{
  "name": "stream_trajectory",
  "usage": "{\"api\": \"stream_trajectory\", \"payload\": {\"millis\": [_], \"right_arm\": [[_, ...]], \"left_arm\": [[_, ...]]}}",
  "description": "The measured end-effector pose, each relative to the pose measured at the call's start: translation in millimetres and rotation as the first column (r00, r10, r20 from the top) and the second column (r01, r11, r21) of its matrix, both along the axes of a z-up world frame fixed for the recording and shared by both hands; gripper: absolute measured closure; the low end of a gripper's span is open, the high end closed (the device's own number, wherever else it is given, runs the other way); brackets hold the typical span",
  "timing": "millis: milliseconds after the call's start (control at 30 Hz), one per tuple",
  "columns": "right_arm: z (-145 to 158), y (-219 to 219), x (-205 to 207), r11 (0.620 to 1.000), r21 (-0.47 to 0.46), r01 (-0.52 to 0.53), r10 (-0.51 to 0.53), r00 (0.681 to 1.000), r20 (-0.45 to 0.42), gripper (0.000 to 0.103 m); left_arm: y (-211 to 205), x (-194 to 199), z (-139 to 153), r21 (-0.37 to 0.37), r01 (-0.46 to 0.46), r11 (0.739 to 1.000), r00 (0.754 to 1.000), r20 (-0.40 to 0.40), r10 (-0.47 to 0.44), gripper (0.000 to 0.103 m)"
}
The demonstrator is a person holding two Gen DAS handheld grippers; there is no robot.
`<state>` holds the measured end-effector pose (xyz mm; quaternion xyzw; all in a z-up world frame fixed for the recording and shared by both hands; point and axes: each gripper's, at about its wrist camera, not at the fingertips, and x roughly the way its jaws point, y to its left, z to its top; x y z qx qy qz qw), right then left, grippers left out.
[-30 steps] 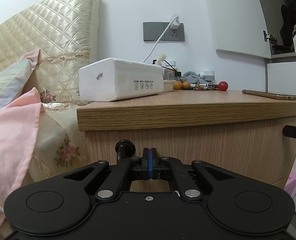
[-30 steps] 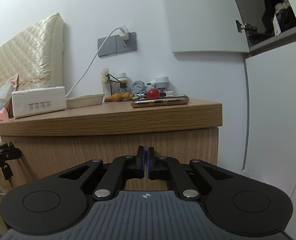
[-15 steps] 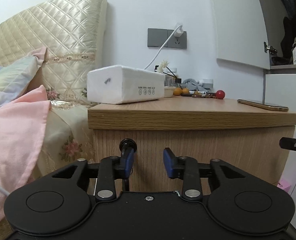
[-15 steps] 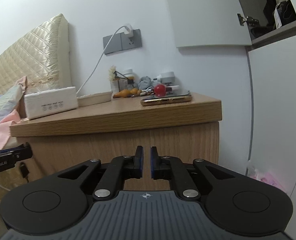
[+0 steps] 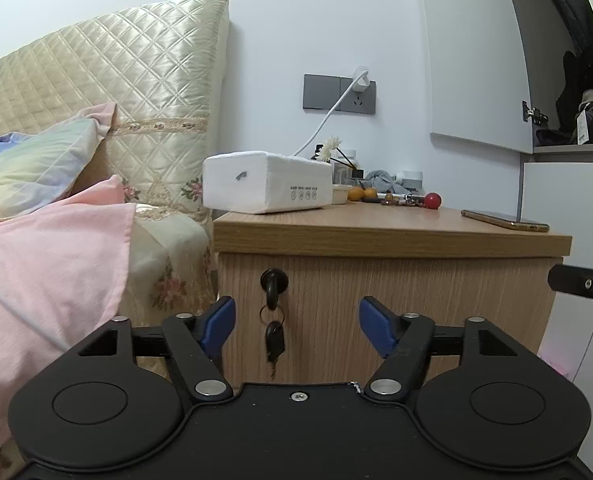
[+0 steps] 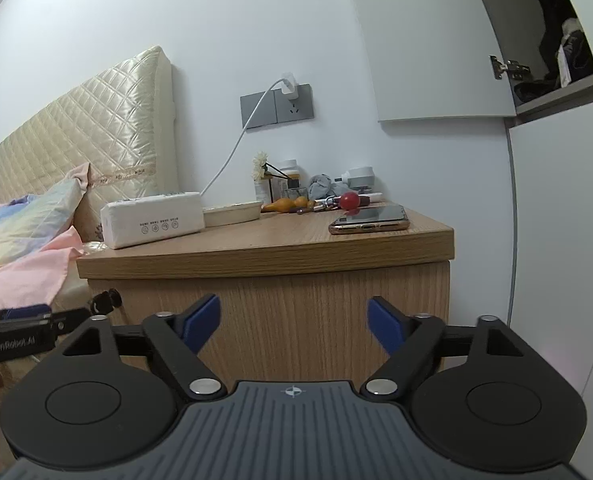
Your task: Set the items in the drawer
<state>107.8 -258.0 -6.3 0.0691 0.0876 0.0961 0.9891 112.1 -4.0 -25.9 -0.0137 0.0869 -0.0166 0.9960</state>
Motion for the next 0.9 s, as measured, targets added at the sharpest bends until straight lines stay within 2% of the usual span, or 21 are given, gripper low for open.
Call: {"api": "stream_trajectory", "payload": {"millis": [167,233,333,467,733,900], "right_arm": [[4,4,-15,1.000,-0.013,0.000,0.001,1.000,0.024,0.009],[5,5,-21,1.000,-0.020,-0.004,0.004,0.999,0.035,0.006],[7,7,-31,0.999,-0.031,-0.013,0.014,0.999,0.050,0.000],[8,10,-44,0.999,-0.039,-0.017,0.020,0.997,0.077,0.000],[2,10,-69,1.000,-0.003,-0.027,0.027,0.998,0.060,0.000],[0,9,-87,1.000,0.004,-0.005,0.004,0.996,0.085,0.000]], "left_arm": [[4,-18,-1,0.003,0.007,1.000,1.000,0.013,-0.007,0.016],[5,-25,-2,0.012,0.012,1.000,1.000,0.019,-0.012,0.007],[5,-35,-3,0.020,0.009,1.000,0.999,0.036,-0.010,0.002],[6,-47,-2,0.016,-0.007,1.000,0.998,0.061,0.006,0.001],[9,-73,1,0.000,-0.008,1.000,0.994,0.106,0.007,0.001],[9,-89,4,-0.004,-0.021,1.000,0.989,0.145,0.022,0.001]]}}
